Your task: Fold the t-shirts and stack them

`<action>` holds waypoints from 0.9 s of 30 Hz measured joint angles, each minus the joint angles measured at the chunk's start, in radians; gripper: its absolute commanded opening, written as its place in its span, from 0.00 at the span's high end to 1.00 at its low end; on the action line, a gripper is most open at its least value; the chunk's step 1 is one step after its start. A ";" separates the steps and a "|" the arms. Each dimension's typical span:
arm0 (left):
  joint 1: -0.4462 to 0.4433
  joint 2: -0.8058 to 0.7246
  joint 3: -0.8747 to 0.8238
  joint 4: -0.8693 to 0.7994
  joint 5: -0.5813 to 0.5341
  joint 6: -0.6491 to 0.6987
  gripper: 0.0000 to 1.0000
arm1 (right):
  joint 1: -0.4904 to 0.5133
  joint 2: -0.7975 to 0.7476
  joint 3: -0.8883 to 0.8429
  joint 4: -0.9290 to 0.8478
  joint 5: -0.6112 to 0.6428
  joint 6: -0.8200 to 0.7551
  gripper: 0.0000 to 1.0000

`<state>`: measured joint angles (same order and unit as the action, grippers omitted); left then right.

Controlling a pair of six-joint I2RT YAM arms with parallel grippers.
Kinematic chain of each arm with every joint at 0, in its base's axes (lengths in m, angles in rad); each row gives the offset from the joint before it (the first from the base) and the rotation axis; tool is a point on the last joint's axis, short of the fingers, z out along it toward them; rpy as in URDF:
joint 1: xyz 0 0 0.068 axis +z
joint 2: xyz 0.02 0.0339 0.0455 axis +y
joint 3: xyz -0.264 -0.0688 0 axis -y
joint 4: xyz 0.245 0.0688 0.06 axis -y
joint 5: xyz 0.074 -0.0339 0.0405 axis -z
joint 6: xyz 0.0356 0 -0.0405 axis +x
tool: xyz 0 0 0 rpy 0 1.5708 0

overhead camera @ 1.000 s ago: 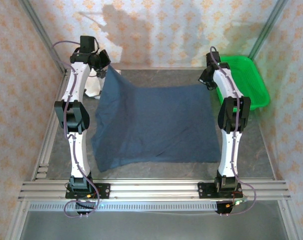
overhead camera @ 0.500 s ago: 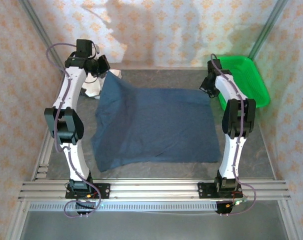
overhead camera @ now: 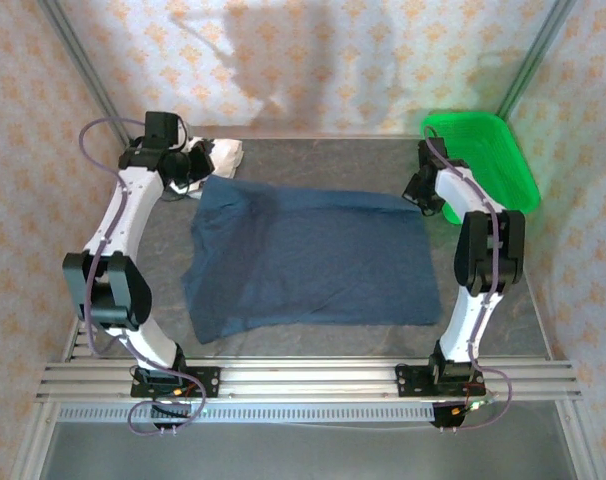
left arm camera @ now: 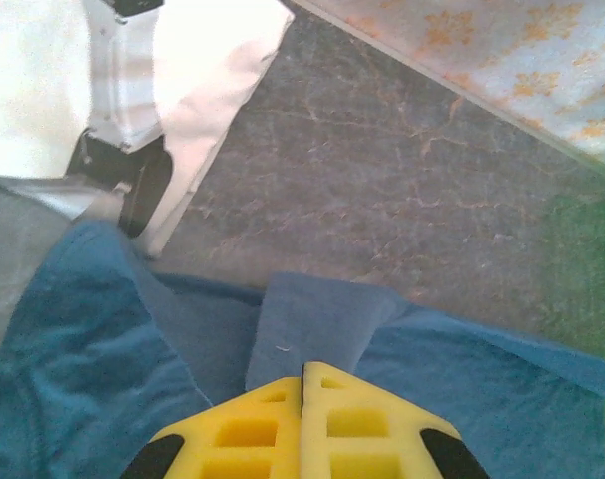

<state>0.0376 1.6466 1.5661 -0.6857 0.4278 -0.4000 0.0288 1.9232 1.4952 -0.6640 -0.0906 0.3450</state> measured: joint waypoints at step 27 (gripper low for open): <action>0.042 -0.279 -0.356 -0.024 -0.100 -0.009 1.00 | -0.019 -0.197 -0.351 0.067 -0.004 0.043 1.00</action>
<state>0.0795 1.3674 1.2102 -0.7097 0.3275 -0.4088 0.0093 1.7264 1.1442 -0.5972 -0.0944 0.3885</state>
